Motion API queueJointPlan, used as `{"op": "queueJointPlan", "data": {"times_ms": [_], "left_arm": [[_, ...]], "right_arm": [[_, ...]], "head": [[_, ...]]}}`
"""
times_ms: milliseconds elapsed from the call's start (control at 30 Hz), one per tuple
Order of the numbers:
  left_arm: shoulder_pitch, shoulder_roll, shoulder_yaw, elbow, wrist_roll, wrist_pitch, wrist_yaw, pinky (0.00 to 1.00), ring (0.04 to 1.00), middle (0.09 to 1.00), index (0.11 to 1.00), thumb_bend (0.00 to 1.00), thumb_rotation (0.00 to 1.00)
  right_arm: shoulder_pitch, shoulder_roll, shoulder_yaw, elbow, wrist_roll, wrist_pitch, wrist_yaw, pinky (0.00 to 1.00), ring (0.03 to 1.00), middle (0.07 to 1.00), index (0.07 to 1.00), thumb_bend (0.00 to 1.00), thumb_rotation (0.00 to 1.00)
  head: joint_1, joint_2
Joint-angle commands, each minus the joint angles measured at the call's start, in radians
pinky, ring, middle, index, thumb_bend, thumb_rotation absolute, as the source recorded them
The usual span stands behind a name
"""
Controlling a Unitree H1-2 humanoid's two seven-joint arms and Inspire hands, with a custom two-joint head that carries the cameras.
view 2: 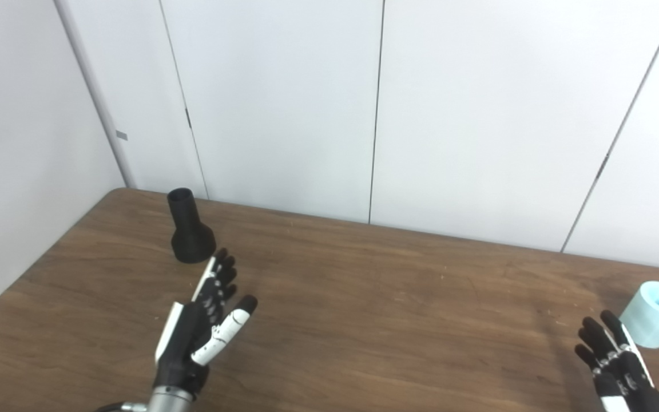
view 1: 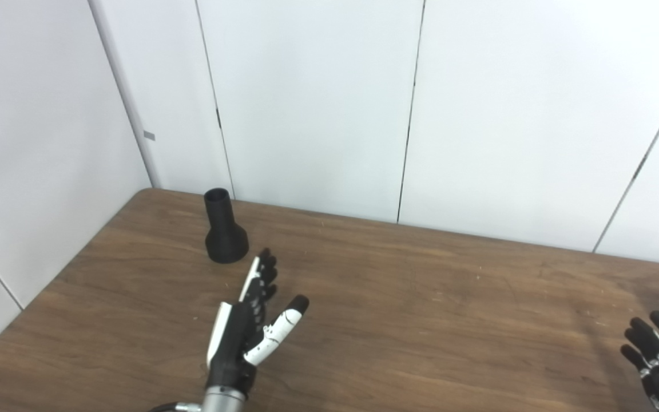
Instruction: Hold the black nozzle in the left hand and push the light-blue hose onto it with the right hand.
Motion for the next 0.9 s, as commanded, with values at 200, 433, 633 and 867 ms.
{"op": "queueJointPlan", "data": {"times_ms": [200, 433, 633, 867], "left_arm": [[-0.045, 0.096, 0.125, -0.090, 0.101, 0.083, 0.042, 0.90, 0.902, 0.909, 0.926, 0.78, 0.21], [-0.116, 0.226, 0.189, -0.058, 0.088, 0.232, 0.003, 0.98, 0.981, 0.980, 0.950, 0.86, 0.26], [-0.173, 0.371, 0.152, 0.013, 0.203, 0.344, -0.044, 0.99, 1.000, 1.000, 0.958, 0.92, 0.34], [-0.247, 0.521, 0.077, 0.181, 0.334, 0.346, -0.059, 0.95, 0.986, 0.987, 0.953, 0.96, 0.39]], "right_arm": [[0.036, 0.006, 0.004, 0.004, 0.006, -0.012, 0.005, 0.89, 0.912, 0.895, 0.953, 0.53, 0.70], [0.032, 0.004, 0.005, 0.000, -0.001, 0.010, -0.003, 0.87, 0.900, 0.889, 0.951, 0.53, 0.70], [0.025, 0.008, 0.009, 0.005, -0.017, 0.015, -0.011, 0.85, 0.892, 0.883, 0.950, 0.53, 0.70], [0.017, 0.007, 0.016, 0.016, -0.040, 0.007, -0.012, 0.79, 0.856, 0.846, 0.939, 0.54, 0.70]], "head": [[0.017, 0.011], [0.020, 0.016], [0.024, 0.019], [0.008, 0.011]]}}
